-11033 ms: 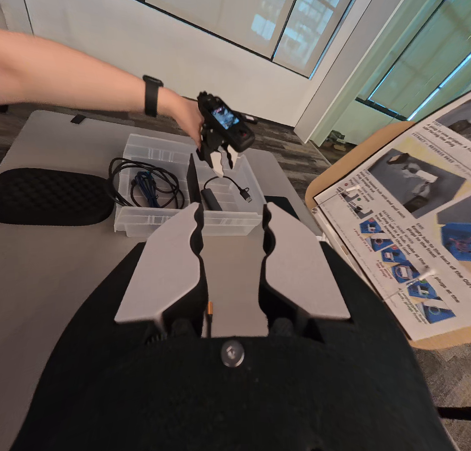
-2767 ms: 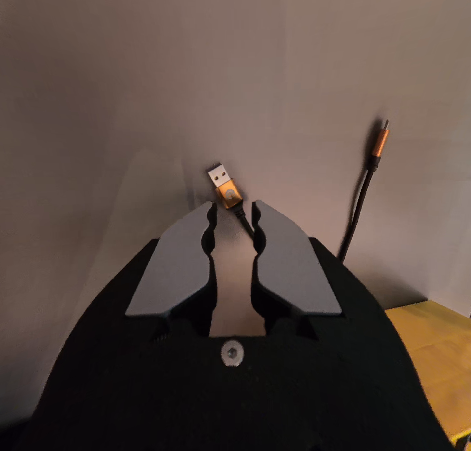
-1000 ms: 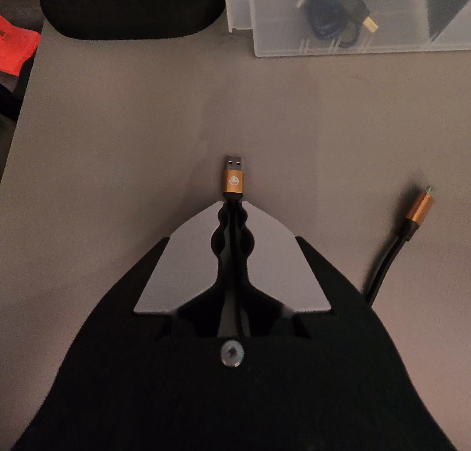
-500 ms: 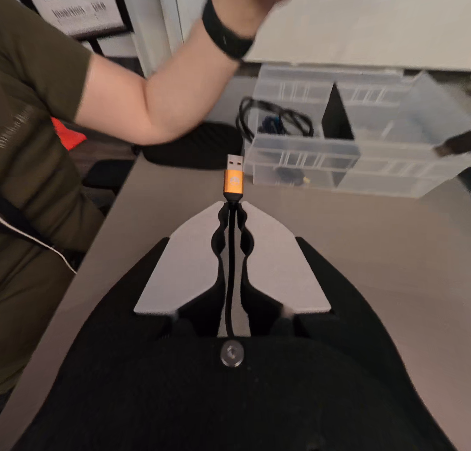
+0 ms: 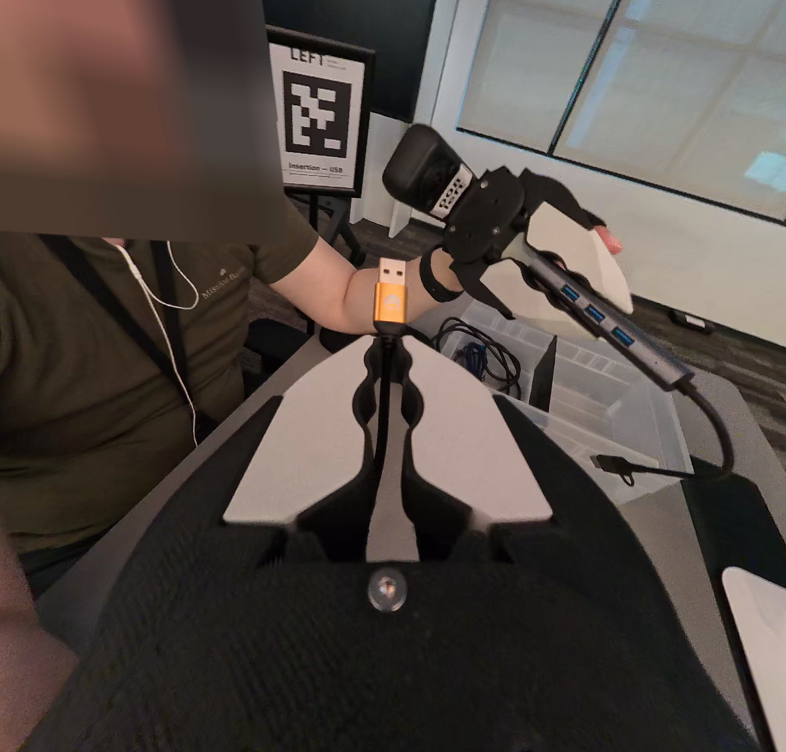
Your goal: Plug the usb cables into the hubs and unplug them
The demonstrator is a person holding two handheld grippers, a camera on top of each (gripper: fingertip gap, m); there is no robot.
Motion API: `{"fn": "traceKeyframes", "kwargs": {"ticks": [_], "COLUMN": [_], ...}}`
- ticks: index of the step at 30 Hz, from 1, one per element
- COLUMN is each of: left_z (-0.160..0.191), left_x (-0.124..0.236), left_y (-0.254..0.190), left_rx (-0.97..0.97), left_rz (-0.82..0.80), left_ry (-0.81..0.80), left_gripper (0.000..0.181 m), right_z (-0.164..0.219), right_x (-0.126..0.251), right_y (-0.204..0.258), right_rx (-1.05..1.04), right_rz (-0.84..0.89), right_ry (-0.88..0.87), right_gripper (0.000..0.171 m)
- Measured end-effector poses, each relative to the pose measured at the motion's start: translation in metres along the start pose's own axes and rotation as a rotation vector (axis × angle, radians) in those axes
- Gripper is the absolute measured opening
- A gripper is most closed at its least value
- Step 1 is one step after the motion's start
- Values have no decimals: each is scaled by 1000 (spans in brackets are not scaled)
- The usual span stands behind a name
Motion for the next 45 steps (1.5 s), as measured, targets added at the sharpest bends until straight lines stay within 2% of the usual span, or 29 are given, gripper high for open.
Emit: {"fn": "traceKeyframes", "kwargs": {"ticks": [7,12,14,19,24,32,45], "left_z": [-4,2,6,11,17,26,25], "left_x": [-4,-13,-18,-27,-31,-36,-39], "left_y": [-8,-19,-24,-39,-46,-56,-74], "left_rx": [-10,-69,-118,-120,-171,-277,-322], "left_rz": [17,8,-7,2,-7,-15,26], "left_ry": [0,64,102,146,196,245,202], "left_gripper": [17,17,17,17,16,17,17], "right_z": [8,23,21,40,59,84,89], "right_x": [12,27,26,22,23,20,19], "right_y": [-10,-36,-39,-48,-64,-76,-76], "right_rx": [17,-124,-150,-246,-369,-476,-529], "right_rz": [40,345,407,596,725,736,762], "right_ry": [4,147,188,454,533,553,571], "right_gripper": [8,7,7,8,8,8,8]}}
Point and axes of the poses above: each gripper's, where its closed fingertips meet, x back along the fingers, z out of its underside, y = z × x across the jaws, the point moved 3 cm from there along x, back along the fingers, and after that the axes turned 14 degrees about -z, right-handed, at the moved point
